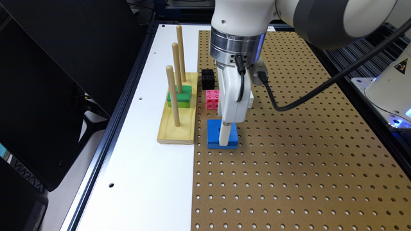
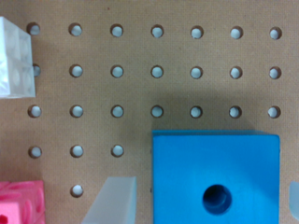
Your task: Pick up blue block.
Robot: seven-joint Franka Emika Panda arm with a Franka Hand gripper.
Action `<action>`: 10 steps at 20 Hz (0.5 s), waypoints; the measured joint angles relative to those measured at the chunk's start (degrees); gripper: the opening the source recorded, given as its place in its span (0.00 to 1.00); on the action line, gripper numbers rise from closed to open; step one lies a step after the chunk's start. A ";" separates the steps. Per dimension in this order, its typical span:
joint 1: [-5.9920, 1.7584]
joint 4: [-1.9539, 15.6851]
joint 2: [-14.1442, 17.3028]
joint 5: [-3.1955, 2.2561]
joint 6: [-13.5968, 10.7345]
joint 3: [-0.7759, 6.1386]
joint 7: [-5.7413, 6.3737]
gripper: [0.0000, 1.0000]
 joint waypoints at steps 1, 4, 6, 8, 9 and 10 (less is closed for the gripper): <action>0.00 0.00 0.31 -0.01 0.02 -0.02 0.00 1.00; 0.00 0.22 2.51 -0.15 1.60 -0.12 0.00 1.00; 0.00 0.89 4.06 -0.25 2.48 -0.16 0.00 1.00; 0.01 1.98 5.00 -0.28 2.36 -0.16 0.00 1.00; 0.01 2.33 5.12 -0.28 2.24 -0.16 0.00 1.00; 0.02 2.42 5.17 -0.28 2.25 -0.16 0.00 1.00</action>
